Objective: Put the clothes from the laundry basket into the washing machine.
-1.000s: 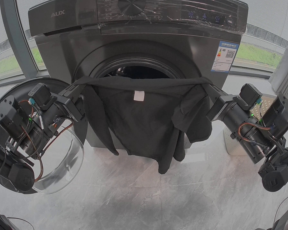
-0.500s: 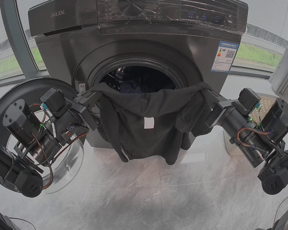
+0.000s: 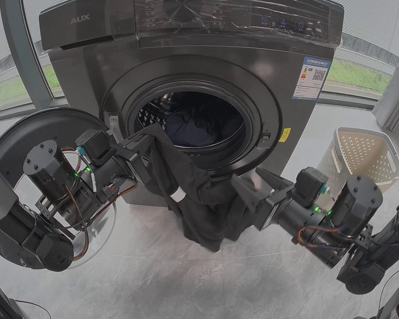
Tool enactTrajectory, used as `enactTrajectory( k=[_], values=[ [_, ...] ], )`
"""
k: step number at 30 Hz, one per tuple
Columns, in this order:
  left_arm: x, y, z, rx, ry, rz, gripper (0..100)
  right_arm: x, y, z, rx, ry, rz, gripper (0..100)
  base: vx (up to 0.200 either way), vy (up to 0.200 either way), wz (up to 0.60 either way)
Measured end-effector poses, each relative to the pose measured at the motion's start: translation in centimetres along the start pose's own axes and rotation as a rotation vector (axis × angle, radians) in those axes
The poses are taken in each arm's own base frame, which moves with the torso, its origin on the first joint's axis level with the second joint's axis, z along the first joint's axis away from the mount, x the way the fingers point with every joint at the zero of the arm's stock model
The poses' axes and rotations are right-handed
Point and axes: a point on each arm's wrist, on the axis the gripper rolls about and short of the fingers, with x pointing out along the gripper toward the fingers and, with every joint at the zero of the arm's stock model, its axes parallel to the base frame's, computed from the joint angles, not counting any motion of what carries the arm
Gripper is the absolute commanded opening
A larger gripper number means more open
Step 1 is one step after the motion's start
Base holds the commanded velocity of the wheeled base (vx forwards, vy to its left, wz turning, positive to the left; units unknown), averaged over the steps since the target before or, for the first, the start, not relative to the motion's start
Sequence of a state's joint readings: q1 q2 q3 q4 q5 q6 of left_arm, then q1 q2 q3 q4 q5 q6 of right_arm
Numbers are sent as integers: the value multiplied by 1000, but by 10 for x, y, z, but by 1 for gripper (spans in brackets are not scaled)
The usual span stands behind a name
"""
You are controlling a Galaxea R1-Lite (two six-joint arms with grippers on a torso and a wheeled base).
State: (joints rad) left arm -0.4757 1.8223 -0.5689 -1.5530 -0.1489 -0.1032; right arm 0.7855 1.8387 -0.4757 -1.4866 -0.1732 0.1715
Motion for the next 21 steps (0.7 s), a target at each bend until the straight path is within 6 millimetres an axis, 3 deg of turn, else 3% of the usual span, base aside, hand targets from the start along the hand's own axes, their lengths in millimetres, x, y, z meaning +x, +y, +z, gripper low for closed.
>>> enactTrajectory(
  k=[7,11,15,21],
  values=[
    [5,0,4,2,-24,-2,0,-27,7,-54,-16,248,33,100,0,0,0],
    [6,-1,6,3,-33,-6,0,-34,8,-71,-21,316,41,100,0,0,0],
    [7,-5,7,0,-37,-17,0,-25,9,-76,-22,306,41,100,0,0,0],
    [6,-14,13,-4,-57,-47,0,6,2,-80,-24,249,12,100,0,0,0]
  ],
)
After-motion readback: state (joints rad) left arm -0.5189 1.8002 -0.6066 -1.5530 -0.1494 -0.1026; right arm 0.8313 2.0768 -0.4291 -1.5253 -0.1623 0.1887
